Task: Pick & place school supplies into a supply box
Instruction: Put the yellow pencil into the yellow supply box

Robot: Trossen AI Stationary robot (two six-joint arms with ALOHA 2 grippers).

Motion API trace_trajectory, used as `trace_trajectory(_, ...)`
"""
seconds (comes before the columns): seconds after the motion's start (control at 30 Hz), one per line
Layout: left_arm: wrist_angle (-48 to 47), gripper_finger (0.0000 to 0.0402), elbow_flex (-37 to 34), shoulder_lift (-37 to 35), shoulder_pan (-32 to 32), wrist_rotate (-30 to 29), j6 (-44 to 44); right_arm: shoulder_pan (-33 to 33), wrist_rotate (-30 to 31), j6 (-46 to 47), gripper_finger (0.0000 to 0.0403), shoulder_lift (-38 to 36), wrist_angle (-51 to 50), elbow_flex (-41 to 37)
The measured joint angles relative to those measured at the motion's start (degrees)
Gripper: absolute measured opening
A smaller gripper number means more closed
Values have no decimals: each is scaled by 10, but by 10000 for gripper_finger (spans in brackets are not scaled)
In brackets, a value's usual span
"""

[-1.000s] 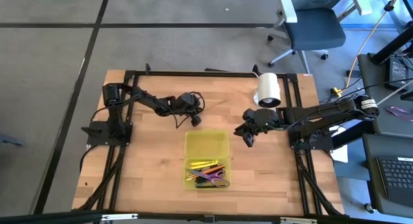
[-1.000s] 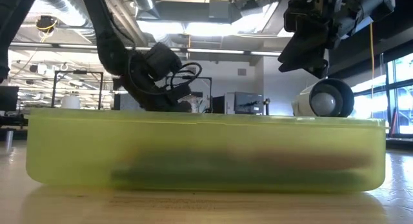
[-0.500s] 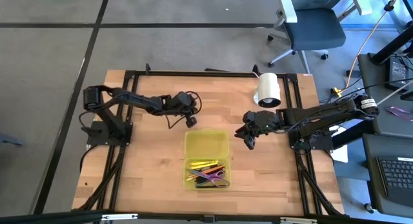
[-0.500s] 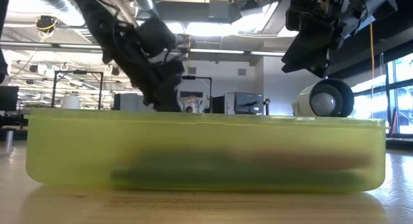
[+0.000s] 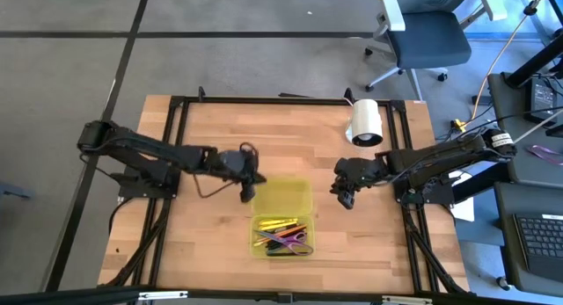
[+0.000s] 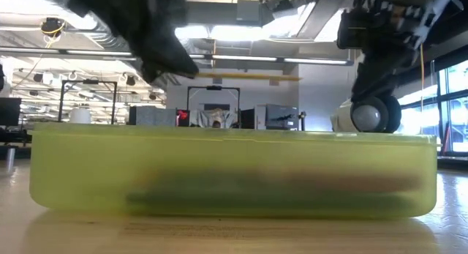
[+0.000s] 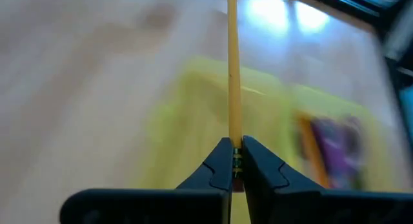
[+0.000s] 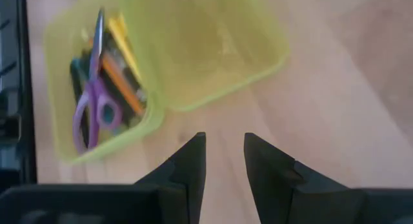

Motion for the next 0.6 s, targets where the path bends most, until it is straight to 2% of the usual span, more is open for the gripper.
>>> trace_trajectory(0.17, -2, 7, 0, 16, -108, -22, -62, 39, -6, 3, 109, -23, -10, 0)
trace_trajectory(0.3, 41, 7, 0, 45, -180, -79, -87, 58, -6, 3, 109, -63, -12, 0)
trace_trajectory(0.47, 138, 8, 0, 108, -227, -101, -56, 62, 8, 3, 109, -102, -25, 0)
trace_trajectory(0.6, 170, 8, 0, 161, -242, -113, -124, 63, 8, 3, 109, -112, -28, 0)
